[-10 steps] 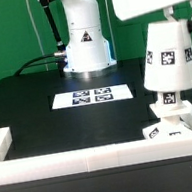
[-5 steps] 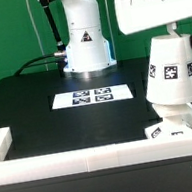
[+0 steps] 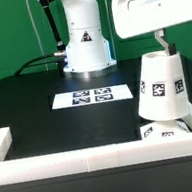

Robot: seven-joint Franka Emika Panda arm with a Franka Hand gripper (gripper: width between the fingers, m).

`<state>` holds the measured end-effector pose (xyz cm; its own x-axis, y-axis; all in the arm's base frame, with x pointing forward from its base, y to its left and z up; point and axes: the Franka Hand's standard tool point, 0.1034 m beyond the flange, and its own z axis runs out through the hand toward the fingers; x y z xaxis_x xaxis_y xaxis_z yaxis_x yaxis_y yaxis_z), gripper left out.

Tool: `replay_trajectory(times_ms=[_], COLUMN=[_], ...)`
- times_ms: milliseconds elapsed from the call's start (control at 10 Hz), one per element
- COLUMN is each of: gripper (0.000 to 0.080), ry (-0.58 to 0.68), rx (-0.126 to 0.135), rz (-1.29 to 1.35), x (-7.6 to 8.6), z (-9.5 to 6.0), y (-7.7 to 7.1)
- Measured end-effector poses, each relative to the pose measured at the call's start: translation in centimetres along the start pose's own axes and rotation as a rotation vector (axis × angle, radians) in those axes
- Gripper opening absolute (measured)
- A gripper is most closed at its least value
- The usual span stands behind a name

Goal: Assemble lamp

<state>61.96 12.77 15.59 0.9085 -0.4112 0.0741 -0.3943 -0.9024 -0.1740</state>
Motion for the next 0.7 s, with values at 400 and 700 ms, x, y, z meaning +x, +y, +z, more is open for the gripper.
replay_trajectory(times_ms=[400,700], gripper=[0.0693,0.0698], ry=[-0.022,-0.022], rx=[-0.009,-0.008], rz=[0.021,0.024], x=[-0.2,-0.2], z=[-1.4,-1.4], y=[0.6,0.5])
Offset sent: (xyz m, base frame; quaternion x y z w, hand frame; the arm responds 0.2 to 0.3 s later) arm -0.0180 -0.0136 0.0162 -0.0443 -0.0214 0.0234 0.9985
